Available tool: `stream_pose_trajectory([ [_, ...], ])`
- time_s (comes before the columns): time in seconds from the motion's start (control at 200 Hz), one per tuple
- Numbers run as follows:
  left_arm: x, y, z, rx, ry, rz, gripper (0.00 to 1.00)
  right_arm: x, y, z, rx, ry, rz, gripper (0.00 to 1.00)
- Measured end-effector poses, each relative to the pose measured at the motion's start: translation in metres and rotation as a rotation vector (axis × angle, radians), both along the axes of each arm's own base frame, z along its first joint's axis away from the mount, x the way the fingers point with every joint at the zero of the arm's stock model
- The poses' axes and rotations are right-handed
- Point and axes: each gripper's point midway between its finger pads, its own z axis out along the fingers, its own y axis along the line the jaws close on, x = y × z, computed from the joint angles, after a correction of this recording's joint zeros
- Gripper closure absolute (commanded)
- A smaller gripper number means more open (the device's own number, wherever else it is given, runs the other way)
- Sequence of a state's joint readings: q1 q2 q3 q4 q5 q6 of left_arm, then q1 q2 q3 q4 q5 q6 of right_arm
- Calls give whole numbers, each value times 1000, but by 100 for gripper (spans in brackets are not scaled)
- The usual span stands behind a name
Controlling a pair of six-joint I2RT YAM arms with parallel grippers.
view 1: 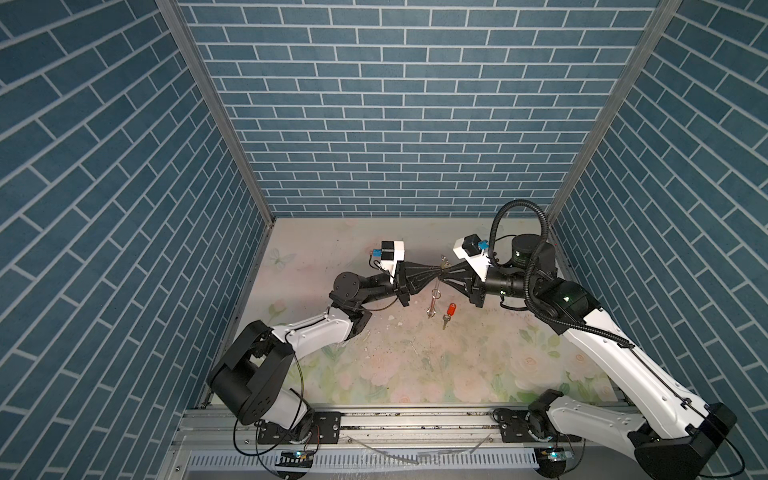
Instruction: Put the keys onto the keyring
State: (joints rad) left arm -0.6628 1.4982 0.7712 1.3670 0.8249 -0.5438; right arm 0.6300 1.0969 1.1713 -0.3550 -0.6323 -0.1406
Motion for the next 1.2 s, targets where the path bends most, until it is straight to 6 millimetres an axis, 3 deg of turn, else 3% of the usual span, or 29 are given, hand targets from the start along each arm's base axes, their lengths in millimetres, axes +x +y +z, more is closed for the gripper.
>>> stream_pose_trajectory([
  [0.065,-1,1,0,2,-5,-4,100,-1,0,0,3,6,8,100],
  [0.235,-5,2,1,2,-35,-20,100,-6,1,2,12,26,31,100],
  [0.345,-4,3,2,-2,-35,-15,79,-7,1,3,0,28,38,100],
  [0.41,0,4,2,-3,-16,-4,72,-7,2,3,-24,24,49,100],
  [0.685,16,33,15,40,27,142,70,3,3,10,-176,33,74,100],
  [0.915,26,43,22,263,89,314,70,16,6,3,-317,74,103,100],
  [1.03,31,45,9,401,125,362,69,27,11,-6,-393,107,125,100],
  [1.2,21,32,-35,626,147,363,67,39,17,-18,-477,161,152,100],
])
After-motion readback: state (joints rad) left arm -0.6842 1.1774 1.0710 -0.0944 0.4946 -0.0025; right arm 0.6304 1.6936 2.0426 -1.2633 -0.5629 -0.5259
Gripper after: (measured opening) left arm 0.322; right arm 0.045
